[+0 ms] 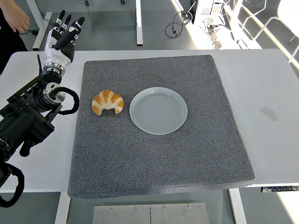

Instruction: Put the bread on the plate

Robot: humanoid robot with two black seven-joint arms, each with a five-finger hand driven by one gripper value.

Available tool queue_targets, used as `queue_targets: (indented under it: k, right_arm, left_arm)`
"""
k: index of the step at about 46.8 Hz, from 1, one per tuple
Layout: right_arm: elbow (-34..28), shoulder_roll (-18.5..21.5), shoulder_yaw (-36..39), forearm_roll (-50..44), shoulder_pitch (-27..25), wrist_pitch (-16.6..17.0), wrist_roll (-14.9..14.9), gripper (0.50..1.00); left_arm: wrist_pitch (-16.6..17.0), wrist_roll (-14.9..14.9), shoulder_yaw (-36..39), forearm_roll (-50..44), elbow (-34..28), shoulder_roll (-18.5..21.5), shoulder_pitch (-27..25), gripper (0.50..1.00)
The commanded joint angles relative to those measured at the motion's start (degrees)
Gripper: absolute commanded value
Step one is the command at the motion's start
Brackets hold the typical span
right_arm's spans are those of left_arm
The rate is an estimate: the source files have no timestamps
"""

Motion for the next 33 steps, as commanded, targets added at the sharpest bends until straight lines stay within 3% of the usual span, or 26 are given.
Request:
queue_targets:
  k: [1,9,22,33]
  right_arm:
    - [0.0,0.0,0.0,0.0,-0.1,0.0,0.0,1.000]
    - [0.0,0.0,0.1,0.0,0.0,0.0,0.0,1.000]
    - [0.0,0.0,0.1,0.0,-0.1,0.0,0.0,1.000]
    - [0.0,0.0,0.0,0.0,-0.1,0.0,0.0,1.000]
  left_arm:
    - [-0.1,0.0,0.0,0.0,0.0,0.0,0.1,0.971]
    - [-0.6,0.0,0.0,0.0,0.0,0.0,0.0,0.971]
    - [-8.6,0.0,0.0,0.0,-0.1,0.8,0.2,0.972]
    - [-8.9,0.2,0.2,0.2,-0.1,1.7,-0.4,0.972]
